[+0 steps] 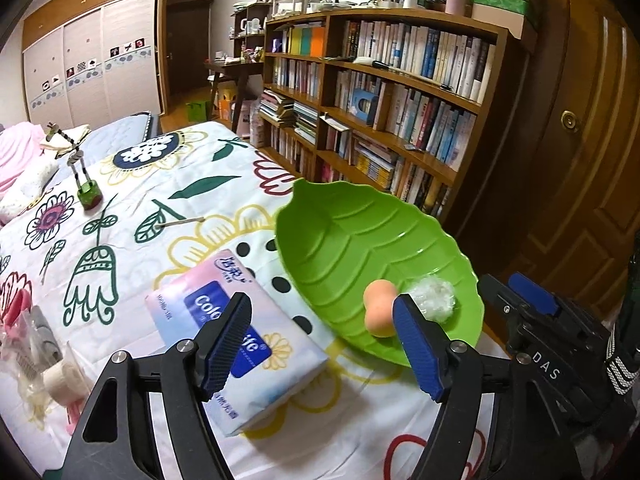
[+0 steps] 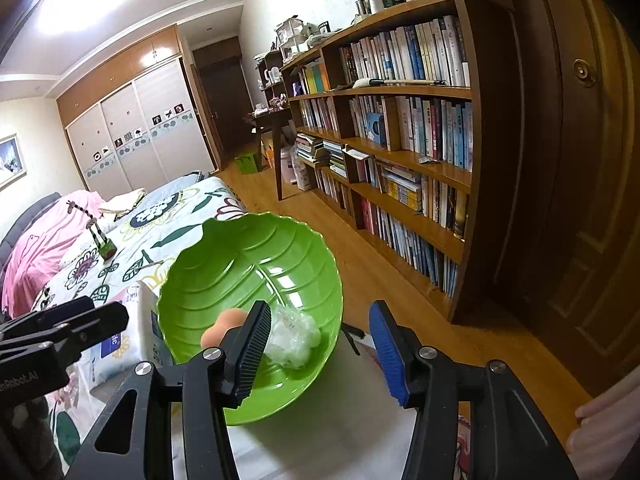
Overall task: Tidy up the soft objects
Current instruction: 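Lower the orange sponge into the green bowl and open the left tool, then withdraw both open tools from the green bowl, then move both tools back over the remaining items on the bed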
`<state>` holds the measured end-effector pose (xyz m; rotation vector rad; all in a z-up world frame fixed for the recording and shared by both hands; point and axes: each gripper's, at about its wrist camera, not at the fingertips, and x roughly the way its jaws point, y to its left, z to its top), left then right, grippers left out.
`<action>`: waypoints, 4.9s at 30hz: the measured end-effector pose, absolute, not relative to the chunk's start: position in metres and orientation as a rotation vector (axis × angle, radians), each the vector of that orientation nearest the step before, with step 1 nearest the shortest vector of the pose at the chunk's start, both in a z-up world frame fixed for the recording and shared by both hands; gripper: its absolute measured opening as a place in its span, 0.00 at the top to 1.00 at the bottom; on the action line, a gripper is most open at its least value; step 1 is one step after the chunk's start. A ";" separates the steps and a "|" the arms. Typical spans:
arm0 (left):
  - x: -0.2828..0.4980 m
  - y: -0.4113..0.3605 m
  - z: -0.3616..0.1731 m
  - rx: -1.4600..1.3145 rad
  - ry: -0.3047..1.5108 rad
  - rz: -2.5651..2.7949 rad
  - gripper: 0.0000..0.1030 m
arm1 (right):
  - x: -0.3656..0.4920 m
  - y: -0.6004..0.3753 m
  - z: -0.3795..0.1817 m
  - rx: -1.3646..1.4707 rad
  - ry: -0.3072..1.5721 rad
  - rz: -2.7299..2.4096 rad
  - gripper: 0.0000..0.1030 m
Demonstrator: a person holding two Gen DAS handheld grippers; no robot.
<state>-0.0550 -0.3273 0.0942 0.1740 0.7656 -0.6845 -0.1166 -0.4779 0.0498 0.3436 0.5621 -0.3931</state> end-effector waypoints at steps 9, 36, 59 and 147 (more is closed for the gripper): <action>-0.052 -0.316 0.090 0.161 0.770 -0.648 0.22 | -0.113 -0.473 0.046 0.326 0.585 -0.389 0.46; -0.054 -0.279 0.090 0.153 0.715 -0.599 0.19 | -0.104 -0.451 0.047 0.254 0.621 -0.397 0.38; -0.044 -0.238 0.088 0.100 0.710 -0.564 0.16 | -0.083 -0.414 0.053 0.178 0.643 -0.364 0.38; -0.004 -0.050 0.054 -0.091 0.772 -0.211 0.16 | -0.003 -0.214 0.042 -0.018 0.773 0.066 0.36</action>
